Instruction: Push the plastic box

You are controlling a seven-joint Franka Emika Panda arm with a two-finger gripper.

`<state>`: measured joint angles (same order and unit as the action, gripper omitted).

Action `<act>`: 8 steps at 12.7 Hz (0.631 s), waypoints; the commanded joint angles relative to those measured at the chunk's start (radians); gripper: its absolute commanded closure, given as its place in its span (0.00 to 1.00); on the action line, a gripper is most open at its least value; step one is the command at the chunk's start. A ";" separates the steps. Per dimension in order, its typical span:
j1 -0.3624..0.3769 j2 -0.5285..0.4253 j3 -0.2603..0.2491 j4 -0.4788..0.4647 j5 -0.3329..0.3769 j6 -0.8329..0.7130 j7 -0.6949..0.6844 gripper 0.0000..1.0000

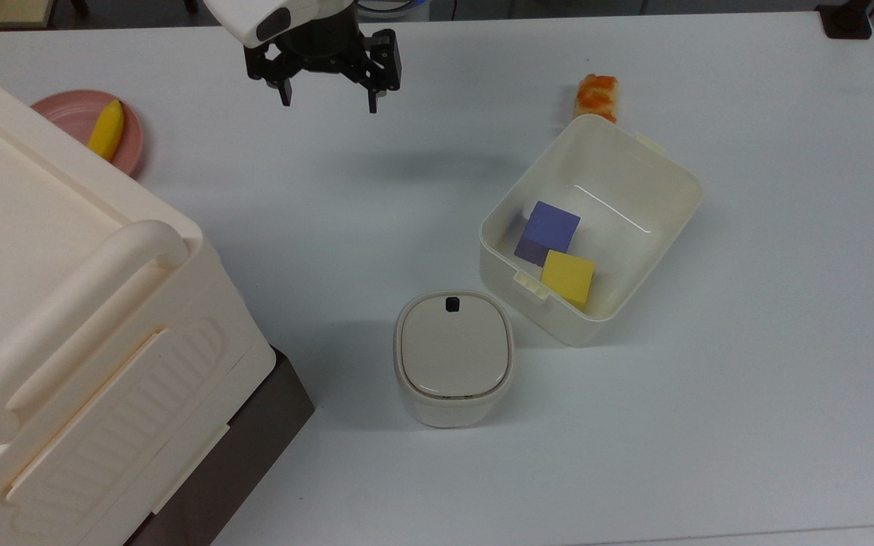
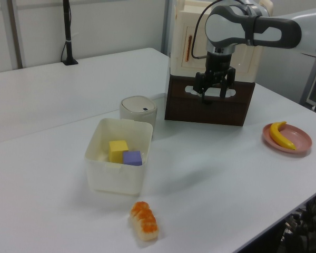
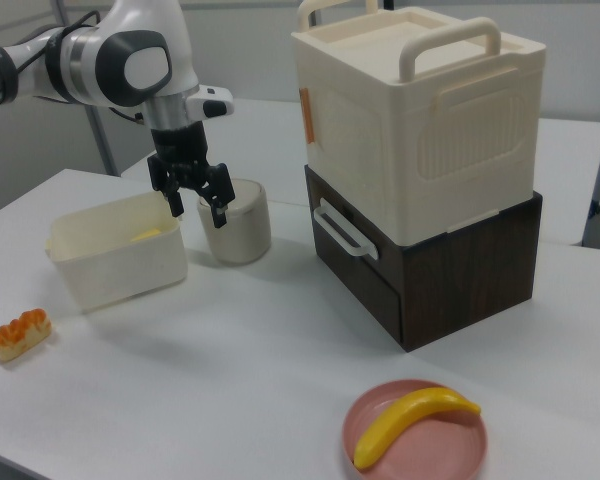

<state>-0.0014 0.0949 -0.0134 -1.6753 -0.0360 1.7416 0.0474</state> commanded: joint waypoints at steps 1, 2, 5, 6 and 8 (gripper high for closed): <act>0.012 -0.009 -0.005 -0.017 0.010 0.001 -0.021 0.00; 0.014 -0.004 -0.004 -0.017 0.010 0.001 -0.021 0.00; 0.015 -0.003 -0.004 -0.018 0.010 0.001 -0.026 0.00; 0.015 -0.003 -0.004 -0.018 0.010 0.001 -0.024 0.00; 0.014 -0.003 -0.004 -0.018 0.010 0.001 -0.024 0.04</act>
<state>0.0050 0.1036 -0.0128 -1.6796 -0.0360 1.7416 0.0433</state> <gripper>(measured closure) 0.000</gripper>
